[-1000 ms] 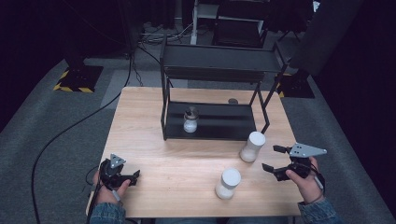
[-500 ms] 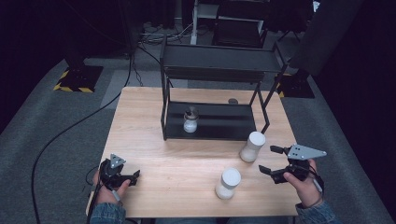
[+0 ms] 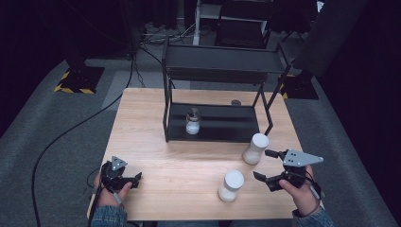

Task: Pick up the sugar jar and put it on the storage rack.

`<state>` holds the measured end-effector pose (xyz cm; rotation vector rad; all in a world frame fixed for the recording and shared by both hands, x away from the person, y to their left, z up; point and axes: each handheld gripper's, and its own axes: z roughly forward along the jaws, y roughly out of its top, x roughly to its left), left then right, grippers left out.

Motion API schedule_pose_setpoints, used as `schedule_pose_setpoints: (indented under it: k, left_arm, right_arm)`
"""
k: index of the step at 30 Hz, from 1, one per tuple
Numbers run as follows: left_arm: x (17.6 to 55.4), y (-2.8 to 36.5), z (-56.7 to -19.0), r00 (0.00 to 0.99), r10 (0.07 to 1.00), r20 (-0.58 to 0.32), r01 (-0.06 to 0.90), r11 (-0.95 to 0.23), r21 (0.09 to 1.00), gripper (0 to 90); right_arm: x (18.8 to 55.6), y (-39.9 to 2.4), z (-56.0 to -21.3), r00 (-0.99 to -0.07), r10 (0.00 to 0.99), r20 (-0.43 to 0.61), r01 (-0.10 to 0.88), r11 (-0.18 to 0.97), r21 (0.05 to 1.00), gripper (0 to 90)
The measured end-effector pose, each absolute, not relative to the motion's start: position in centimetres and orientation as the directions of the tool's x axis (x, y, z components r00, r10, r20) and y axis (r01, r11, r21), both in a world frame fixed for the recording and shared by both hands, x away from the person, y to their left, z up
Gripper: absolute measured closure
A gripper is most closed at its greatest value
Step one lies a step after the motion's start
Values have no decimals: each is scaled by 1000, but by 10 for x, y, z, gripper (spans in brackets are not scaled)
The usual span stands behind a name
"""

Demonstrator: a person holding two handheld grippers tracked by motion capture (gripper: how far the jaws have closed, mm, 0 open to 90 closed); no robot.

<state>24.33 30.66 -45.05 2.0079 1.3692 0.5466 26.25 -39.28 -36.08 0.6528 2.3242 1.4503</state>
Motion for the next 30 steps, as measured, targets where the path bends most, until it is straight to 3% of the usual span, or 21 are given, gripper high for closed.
schedule_pose_setpoints:
  k: [30]
  left_arm:
    - [243,307,-451,371,928,-15,663,-253,705,50]
  right_arm:
    - [252,-353,-363,-896,445,-11,171,367,914,73]
